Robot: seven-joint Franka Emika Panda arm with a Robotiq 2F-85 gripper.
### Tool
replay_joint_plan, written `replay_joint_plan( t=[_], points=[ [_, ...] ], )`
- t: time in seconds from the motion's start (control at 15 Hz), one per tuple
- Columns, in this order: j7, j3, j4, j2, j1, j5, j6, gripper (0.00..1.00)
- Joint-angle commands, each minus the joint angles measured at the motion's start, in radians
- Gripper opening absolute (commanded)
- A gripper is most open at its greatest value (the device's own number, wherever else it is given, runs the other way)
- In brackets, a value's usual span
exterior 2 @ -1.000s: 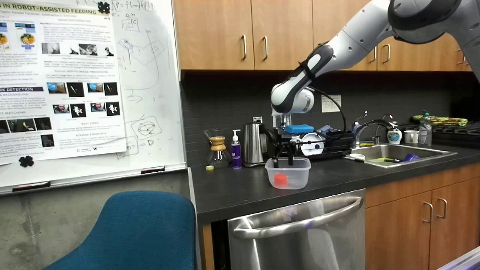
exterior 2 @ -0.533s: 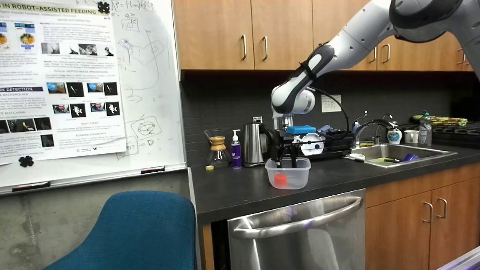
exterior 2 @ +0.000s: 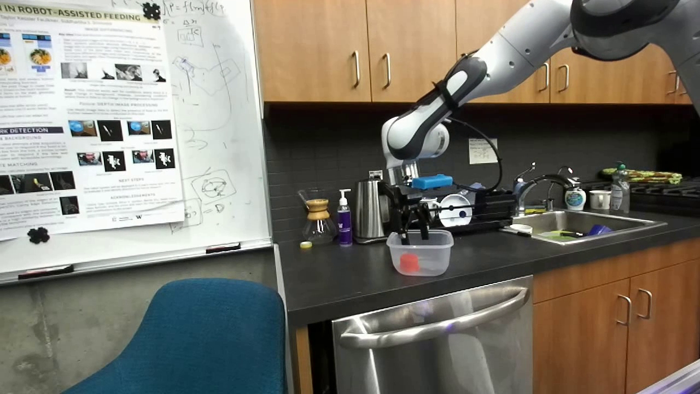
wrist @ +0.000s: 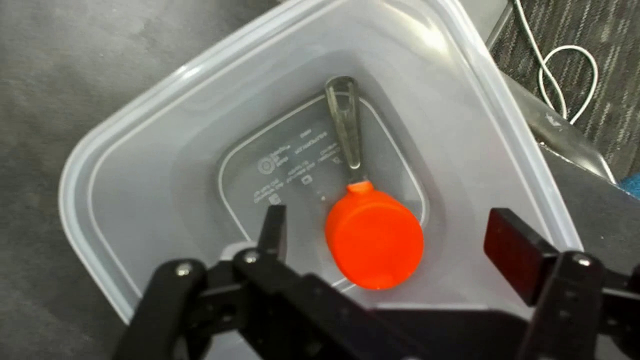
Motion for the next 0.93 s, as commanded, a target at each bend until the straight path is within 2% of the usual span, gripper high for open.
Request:
replay_joint_plan(
  t=[0.0, 0.87],
  points=[
    [0.019, 0.006, 0.042, 0.007, 0.02, -0.036, -0.056, 1.0],
    [0.003, 0.006, 0.076, 0.048, 0.013, -0.021, -0.058, 1.0]
  ],
)
